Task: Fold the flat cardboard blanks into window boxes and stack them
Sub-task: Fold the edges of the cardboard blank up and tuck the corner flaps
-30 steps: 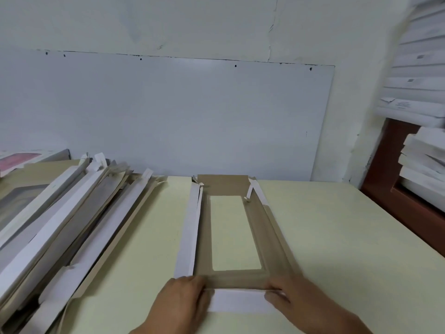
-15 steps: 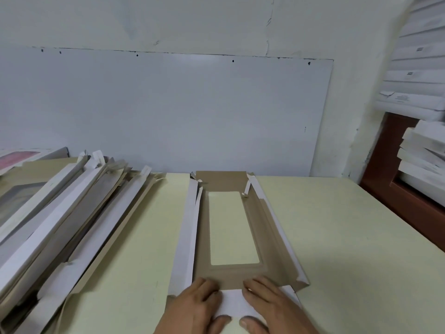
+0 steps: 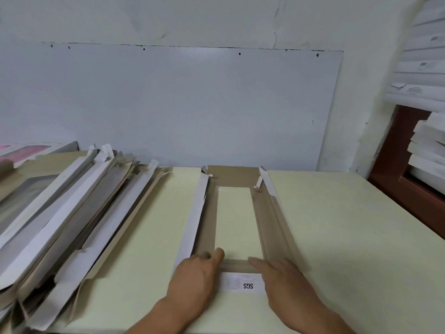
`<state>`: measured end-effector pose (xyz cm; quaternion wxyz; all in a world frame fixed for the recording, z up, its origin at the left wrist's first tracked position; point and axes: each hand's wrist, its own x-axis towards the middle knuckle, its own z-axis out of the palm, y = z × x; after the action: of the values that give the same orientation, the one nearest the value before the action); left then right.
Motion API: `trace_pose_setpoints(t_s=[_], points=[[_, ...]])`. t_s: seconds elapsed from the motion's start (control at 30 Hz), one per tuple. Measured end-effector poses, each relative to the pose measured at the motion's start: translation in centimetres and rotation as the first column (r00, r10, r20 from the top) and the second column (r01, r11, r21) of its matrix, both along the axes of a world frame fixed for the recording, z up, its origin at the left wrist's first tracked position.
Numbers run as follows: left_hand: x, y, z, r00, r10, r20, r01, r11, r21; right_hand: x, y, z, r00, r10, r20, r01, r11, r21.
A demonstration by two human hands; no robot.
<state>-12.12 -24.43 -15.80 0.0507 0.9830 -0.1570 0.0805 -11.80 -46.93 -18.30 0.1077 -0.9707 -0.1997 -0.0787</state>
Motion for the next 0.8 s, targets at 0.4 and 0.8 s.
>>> trace_pose_setpoints(t_s=[0.4, 0.8], points=[[-2.1, 0.9, -3.2, 0.97, -0.206, -0.126, 0.234, 0.932, 0.278, -1.3, 1.8, 0.8, 0.983, -0.01, -0.183, -0.039, 0.964, -0.262], [-0.2, -3.8, -1.4, 0.948, -0.308, -0.077, 0.304, 0.95, -0.067, 7.0, -2.5, 5.3, 0.986, 0.011, -0.166, -0.022, 0.998, -0.066]])
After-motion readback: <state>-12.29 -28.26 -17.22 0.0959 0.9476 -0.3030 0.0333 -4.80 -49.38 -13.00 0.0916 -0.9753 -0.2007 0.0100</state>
